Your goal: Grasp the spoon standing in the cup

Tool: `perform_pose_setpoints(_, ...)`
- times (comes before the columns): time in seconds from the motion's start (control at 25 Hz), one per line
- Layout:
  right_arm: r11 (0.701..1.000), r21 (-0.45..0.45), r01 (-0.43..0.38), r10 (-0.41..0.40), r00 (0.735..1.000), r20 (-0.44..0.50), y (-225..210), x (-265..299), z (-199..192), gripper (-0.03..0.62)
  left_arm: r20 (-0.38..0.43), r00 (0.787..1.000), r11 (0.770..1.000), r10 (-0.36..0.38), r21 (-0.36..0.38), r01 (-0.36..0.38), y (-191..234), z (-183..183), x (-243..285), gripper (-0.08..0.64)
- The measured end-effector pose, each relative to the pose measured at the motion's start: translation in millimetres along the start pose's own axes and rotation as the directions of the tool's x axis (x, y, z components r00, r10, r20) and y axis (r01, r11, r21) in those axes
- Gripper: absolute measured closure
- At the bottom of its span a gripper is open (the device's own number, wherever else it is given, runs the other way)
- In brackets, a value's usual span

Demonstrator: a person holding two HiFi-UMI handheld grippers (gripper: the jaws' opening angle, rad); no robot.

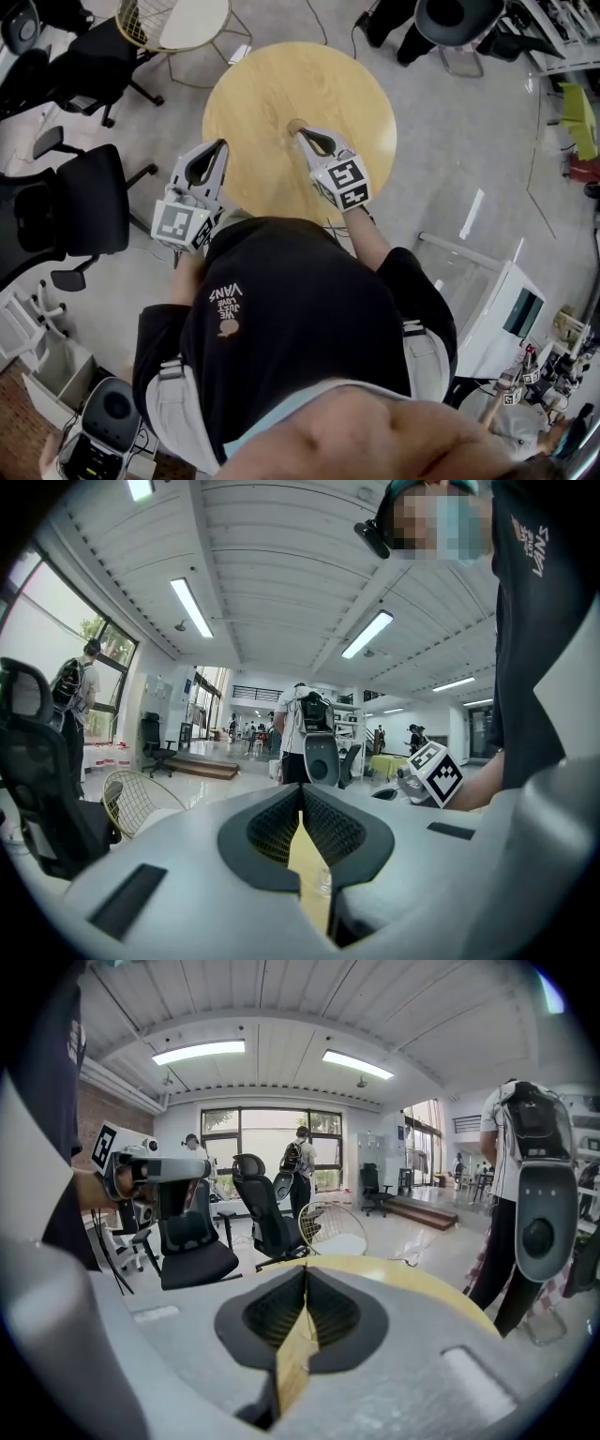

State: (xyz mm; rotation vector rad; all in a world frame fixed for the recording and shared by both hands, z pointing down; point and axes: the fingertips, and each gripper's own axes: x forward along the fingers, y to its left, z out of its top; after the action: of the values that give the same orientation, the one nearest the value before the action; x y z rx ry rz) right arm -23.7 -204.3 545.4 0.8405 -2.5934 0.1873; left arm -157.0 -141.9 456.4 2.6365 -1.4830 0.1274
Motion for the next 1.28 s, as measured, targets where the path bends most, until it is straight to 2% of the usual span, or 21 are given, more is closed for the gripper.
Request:
perform_pose_setpoints(0.24, 0.999, 0.036, 0.009, -0.010, 1.000, 0.022, -1.5, -8.2, 12.6, 0.591, -0.001, 1.000, 1.000, -0.017, -0.001, 0.017, 0.6, -0.2, 1.4, 0.552)
perform_pose_setpoints(1.28, 0.997, 0.070, 0.023, -0.028, 0.996, 0.085, -1.4, -38.2, 46.8, 0.591, 0.000, 0.998, 0.998, -0.064, -0.005, 0.064, -6.5, 5.4, 7.4, 0.552)
